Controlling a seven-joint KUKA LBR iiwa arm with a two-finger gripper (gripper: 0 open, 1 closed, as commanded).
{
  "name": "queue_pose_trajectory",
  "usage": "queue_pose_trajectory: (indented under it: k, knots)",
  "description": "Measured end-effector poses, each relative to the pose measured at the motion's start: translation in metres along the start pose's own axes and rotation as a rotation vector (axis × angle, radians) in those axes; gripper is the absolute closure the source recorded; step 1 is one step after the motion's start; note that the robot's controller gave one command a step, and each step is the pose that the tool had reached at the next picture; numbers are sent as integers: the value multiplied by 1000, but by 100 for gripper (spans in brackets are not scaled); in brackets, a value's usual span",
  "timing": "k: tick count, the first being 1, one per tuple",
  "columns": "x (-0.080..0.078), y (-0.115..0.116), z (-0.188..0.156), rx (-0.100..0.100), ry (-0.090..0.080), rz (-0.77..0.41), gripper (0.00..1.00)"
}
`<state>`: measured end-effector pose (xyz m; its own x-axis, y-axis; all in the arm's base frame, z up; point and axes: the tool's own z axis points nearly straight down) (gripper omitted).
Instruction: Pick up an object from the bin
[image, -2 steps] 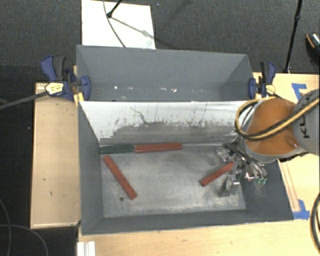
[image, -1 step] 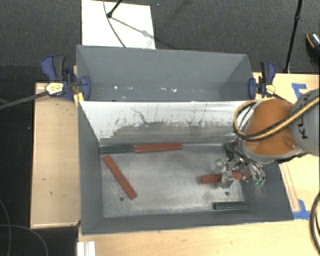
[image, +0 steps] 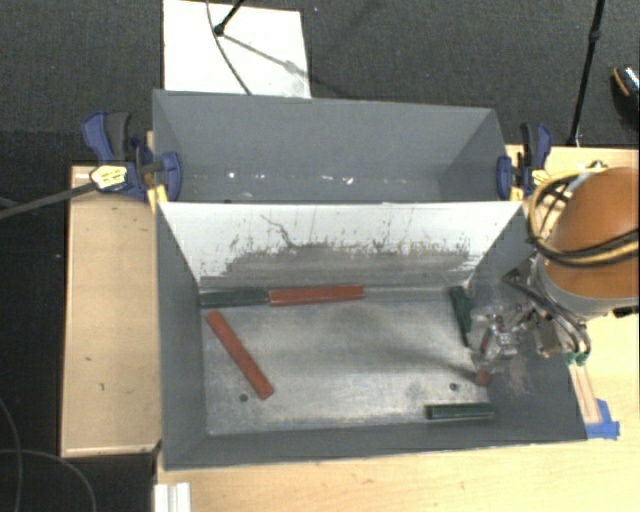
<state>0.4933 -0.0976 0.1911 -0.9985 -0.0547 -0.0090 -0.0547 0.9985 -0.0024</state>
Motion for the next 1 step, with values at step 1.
queue_pose_trajectory:
  k: [1]
  knots:
    - [0, 1, 4, -3, 7, 4, 0]
